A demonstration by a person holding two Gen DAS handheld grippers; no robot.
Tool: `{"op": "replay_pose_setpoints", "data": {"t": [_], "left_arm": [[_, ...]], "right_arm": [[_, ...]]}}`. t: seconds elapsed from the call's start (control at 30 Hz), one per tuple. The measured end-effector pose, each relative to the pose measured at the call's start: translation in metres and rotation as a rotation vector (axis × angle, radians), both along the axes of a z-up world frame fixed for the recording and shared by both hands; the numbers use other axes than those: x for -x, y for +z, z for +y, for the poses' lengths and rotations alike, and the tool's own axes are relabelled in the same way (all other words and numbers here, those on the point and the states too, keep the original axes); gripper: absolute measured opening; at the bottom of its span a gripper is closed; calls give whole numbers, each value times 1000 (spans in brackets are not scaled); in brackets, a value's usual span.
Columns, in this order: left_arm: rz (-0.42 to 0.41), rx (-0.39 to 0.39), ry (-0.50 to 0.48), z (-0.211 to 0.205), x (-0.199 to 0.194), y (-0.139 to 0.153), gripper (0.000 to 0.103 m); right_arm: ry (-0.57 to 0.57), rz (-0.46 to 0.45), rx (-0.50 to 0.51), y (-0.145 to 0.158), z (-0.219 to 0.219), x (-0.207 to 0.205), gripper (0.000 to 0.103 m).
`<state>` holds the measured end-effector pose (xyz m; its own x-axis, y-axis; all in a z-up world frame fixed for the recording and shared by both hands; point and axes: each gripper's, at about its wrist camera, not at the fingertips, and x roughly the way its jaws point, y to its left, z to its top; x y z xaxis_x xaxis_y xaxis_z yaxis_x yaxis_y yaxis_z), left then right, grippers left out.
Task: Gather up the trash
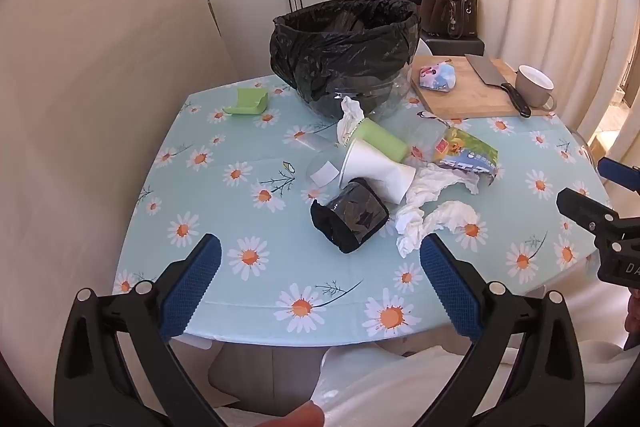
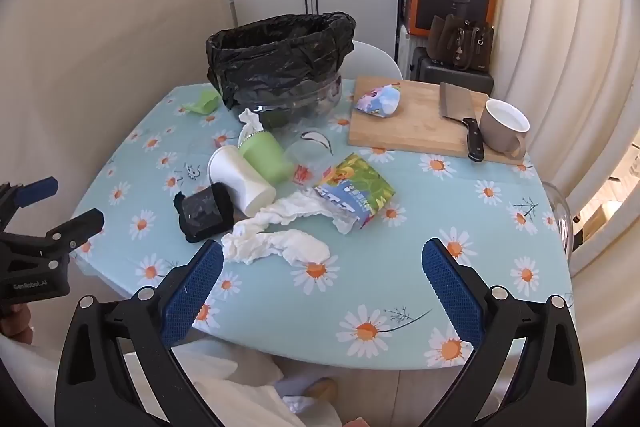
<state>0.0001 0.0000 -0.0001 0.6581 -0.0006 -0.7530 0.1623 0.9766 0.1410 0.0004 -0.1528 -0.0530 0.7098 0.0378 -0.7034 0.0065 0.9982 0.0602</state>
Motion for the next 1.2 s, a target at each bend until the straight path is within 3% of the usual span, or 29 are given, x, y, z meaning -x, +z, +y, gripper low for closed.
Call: {"op": "replay_pose_setpoints", "data": {"t": [1.2], "left_arm": [[32, 57, 5, -8, 8, -5, 97]], "right_arm": [[-5, 0, -2, -2, -10, 5, 96]]}}
